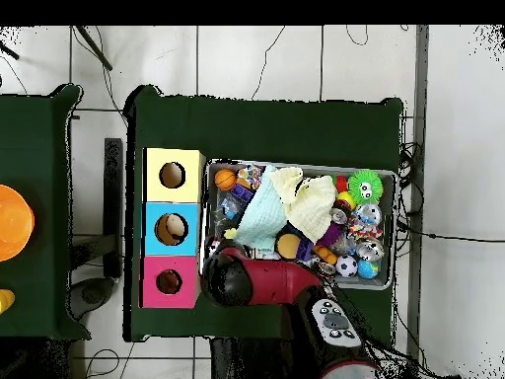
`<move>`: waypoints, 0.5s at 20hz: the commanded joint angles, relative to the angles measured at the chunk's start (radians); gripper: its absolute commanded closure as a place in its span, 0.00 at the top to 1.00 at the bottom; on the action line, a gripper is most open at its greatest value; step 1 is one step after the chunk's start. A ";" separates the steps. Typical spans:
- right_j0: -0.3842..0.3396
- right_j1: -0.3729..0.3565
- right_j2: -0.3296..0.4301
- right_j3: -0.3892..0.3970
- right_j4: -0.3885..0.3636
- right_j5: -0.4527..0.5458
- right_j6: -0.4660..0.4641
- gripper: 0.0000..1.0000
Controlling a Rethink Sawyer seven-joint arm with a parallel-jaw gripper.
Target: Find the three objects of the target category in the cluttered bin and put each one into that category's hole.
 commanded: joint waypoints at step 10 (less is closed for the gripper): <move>-0.007 -0.039 0.003 -0.115 -0.118 0.032 0.026 1.00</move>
